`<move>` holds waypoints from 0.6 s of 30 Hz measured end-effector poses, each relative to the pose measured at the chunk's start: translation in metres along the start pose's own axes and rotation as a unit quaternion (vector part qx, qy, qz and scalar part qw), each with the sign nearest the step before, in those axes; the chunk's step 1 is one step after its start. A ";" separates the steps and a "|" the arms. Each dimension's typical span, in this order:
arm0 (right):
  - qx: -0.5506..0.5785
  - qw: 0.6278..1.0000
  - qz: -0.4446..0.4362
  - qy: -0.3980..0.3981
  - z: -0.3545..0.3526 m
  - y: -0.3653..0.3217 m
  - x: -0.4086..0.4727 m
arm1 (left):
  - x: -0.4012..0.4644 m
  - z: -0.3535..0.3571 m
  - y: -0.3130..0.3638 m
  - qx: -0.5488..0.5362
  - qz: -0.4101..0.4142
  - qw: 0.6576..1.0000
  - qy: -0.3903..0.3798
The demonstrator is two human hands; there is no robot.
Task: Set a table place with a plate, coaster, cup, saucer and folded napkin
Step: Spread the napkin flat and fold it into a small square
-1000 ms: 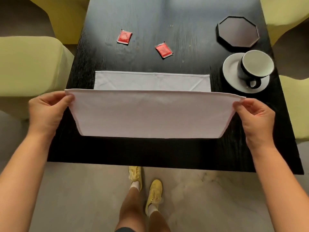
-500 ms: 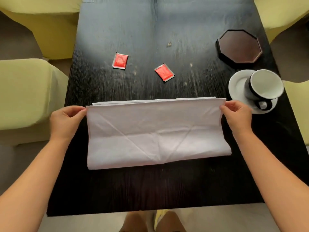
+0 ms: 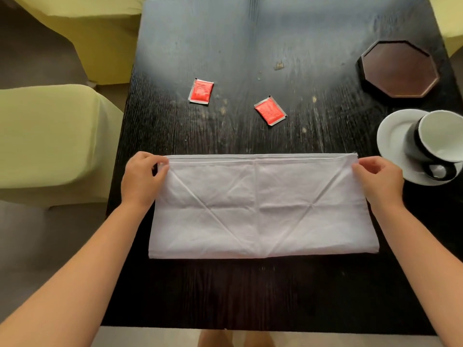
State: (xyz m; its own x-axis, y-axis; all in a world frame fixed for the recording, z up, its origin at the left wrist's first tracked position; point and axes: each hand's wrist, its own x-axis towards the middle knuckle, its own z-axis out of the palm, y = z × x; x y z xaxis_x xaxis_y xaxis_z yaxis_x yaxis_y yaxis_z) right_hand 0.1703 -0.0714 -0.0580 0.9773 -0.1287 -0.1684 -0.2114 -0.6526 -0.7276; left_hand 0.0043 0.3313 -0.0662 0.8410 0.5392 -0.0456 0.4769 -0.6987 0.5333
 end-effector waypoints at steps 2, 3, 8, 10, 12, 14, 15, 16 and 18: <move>0.004 1.000 0.003 -0.002 0.002 -0.002 0.000 | 0.004 0.000 -0.001 0.010 -0.012 1.000 0.003; 0.006 1.000 0.006 -0.002 0.003 -0.003 0.000 | 0.006 0.001 -0.002 0.017 -0.016 1.000 0.003; 0.017 1.000 0.013 0.010 0.004 -0.005 0.001 | 0.009 0.000 -0.007 0.051 0.004 0.999 -0.001; 0.021 0.999 0.009 0.027 0.003 -0.007 0.001 | 0.012 -0.003 -0.009 0.030 0.010 0.999 0.002; 0.016 0.999 0.003 0.042 0.002 -0.010 0.004 | 0.016 -0.007 -0.009 0.005 0.008 1.000 0.020; -0.006 0.999 0.001 0.049 0.003 -0.013 0.007 | 0.022 -0.008 -0.007 -0.006 0.017 0.999 0.032; -0.022 0.998 0.003 0.051 0.004 -0.014 0.009 | 0.025 -0.007 -0.006 -0.009 0.019 0.999 0.033; -0.040 0.998 0.008 0.053 0.006 -0.015 0.010 | 0.028 -0.005 -0.004 -0.009 0.019 0.999 0.032; -0.082 0.995 0.020 0.058 0.009 -0.016 0.012 | 0.032 0.000 -0.003 -0.003 0.014 1.000 0.023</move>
State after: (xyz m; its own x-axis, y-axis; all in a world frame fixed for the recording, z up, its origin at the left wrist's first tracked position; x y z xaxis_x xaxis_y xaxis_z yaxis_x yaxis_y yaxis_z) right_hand 0.1851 -0.0560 -0.0547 0.9656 -0.2360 -0.1094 -0.2533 -0.7576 -0.6016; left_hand 0.0300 0.3505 -0.0694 0.8407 0.5414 0.0082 0.4525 -0.7108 0.5386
